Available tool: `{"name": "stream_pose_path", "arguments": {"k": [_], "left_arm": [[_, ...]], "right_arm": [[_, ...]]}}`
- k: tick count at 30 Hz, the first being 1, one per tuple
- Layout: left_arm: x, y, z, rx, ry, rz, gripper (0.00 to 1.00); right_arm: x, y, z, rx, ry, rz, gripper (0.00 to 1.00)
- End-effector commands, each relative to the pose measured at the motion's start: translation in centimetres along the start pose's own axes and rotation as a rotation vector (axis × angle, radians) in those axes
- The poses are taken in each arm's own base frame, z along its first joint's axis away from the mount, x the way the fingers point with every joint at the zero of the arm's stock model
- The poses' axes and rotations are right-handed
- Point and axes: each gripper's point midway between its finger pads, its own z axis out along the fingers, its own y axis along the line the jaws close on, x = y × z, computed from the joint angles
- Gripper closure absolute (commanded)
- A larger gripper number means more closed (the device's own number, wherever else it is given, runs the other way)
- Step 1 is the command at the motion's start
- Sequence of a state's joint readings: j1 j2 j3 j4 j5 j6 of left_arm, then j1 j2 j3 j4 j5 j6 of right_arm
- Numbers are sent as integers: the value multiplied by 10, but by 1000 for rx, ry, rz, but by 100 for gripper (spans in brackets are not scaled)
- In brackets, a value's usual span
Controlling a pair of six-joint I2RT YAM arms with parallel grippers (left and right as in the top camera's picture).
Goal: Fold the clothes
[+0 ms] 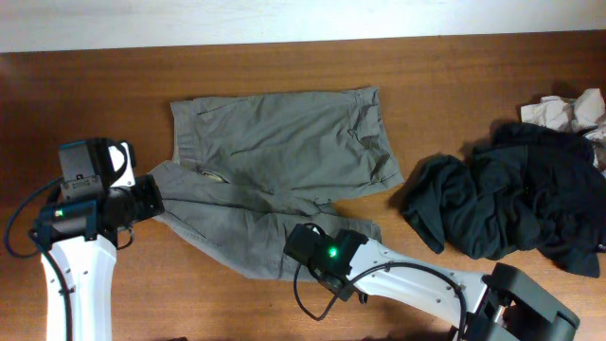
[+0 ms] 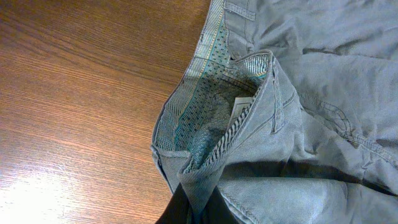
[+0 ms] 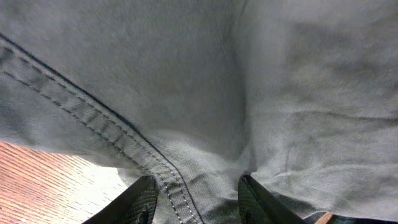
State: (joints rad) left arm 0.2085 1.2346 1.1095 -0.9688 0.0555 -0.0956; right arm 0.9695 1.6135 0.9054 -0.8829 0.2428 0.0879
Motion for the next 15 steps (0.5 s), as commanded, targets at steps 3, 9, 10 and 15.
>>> {"name": "stream_pose_path", "arguments": {"k": [3,9,10,15], "left_arm": [[-7,-4,-3,15,-20,-4,99],[-7,-4,-3,16,-21,-4,99],[-8,-4,-3,16,-23,-4,99],[-8,-4,-3,15,-23,-4,99]], "right_arm": [[9,9,5,-37,32,18,43],[12,26,2,-69,34,-38,30],[12,28,1,-68,30,-47,30],[8,23,5,-7,0,-23,30]]}}
